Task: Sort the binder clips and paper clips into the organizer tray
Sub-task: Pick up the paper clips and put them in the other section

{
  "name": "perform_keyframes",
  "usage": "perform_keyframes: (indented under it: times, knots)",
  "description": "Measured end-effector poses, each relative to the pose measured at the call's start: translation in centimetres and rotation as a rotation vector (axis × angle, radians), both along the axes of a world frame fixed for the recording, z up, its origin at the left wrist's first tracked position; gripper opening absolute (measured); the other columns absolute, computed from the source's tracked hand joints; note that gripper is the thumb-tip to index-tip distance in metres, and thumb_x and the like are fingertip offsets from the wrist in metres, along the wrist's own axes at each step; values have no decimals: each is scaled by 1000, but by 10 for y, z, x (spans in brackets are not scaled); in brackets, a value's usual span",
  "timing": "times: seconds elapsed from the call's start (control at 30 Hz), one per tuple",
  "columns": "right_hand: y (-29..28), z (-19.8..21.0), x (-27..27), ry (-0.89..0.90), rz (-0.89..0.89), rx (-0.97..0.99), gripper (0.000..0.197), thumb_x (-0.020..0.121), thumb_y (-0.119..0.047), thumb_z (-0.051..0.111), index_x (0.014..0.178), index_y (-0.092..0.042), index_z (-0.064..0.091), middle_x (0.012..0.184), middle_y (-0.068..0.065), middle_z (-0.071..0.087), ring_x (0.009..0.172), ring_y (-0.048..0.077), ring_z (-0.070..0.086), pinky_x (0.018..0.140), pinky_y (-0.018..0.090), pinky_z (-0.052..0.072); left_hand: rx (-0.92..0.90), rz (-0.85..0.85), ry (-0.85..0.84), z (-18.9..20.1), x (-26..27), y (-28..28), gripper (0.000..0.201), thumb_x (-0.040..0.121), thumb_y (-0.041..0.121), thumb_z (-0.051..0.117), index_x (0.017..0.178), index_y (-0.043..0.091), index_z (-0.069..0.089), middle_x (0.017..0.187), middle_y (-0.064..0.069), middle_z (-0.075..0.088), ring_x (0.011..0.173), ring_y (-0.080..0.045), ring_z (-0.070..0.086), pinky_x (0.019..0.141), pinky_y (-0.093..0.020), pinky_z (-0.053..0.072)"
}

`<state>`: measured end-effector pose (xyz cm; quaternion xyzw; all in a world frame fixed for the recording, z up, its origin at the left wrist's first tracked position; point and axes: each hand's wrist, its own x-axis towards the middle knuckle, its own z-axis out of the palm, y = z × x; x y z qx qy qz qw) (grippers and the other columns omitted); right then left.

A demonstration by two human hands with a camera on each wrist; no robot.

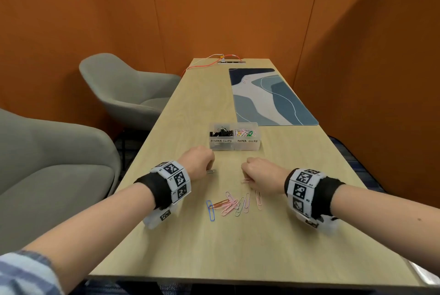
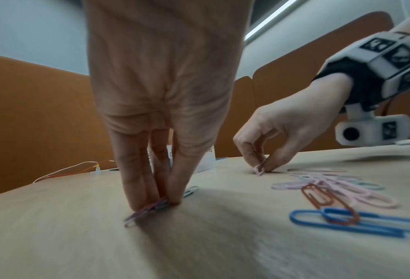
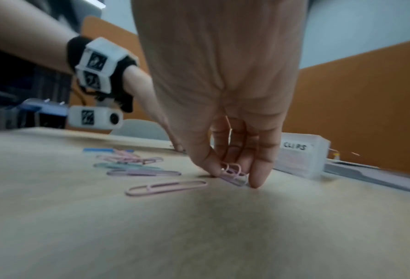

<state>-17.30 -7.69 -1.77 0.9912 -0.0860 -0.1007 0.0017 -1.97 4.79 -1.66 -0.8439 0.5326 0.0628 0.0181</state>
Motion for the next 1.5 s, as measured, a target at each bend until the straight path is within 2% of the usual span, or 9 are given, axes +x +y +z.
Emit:
perform_keyframes:
  times: [0.2,0.43,0.57,0.67,0.77,0.97,1.13,1.3,1.5]
  knots:
    - [-17,20,-24,-59,-57,274,8,86,-12,57,83,-20,54,70,-13,51,77,14,50,60,16,35,7,-37,23,-5,9,1,29,79,-1,47,100,12,63,107,-11,66,101,-29,61,84,-34,49]
    - [-5,8,-45,-12,95,177,28,90,-14,52,115,-15,65,103,7,65,89,20,55,78,23,39,25,-91,-46,-11,5,1,31,83,-6,38,107,6,54,112,-16,58,102,-33,56,81,-38,44]
    - [-1,6,-47,31,193,38,23,92,-9,46,107,-8,64,103,11,59,95,28,55,78,37,43,24,-101,-122,-13,1,-1,29,85,-6,35,108,2,50,112,-18,54,101,-35,56,80,-40,44]
    - [2,6,-46,51,254,-90,17,91,-2,42,99,-2,57,104,14,52,89,32,53,67,38,35,38,-120,-148,-12,1,-4,25,86,-6,37,107,2,49,109,-18,56,98,-34,56,78,-41,44]
    - [5,4,-46,70,272,-140,19,94,-3,37,105,-1,53,110,16,49,96,33,52,73,41,41,24,-137,-155,-13,3,-7,23,87,-4,38,107,3,47,108,-18,57,95,-34,57,75,-41,44]
    - [-7,5,-48,71,158,-38,18,98,-14,39,105,-4,52,110,16,55,97,32,55,77,37,40,-38,-59,71,2,8,-14,32,85,1,42,114,7,56,106,-13,66,99,-29,62,77,-29,45]
    - [-25,13,-48,18,-59,212,25,87,-16,53,65,-21,41,69,-4,50,71,18,45,53,17,31,-265,21,371,31,1,-52,23,80,0,49,98,13,57,73,2,57,56,-18,58,42,-18,44]
    - [-43,15,-48,-37,-281,447,28,84,-16,63,63,-25,46,64,-11,51,58,1,47,50,10,37,-428,175,417,51,0,-109,27,79,0,50,102,7,61,69,-2,65,76,-25,67,71,-30,53]
    - [-56,17,-45,-126,-500,794,8,85,-3,60,78,-5,57,72,11,62,59,19,59,51,22,55,-443,289,486,44,10,-140,28,87,1,50,111,-2,63,110,-22,68,104,-34,66,92,-44,54]
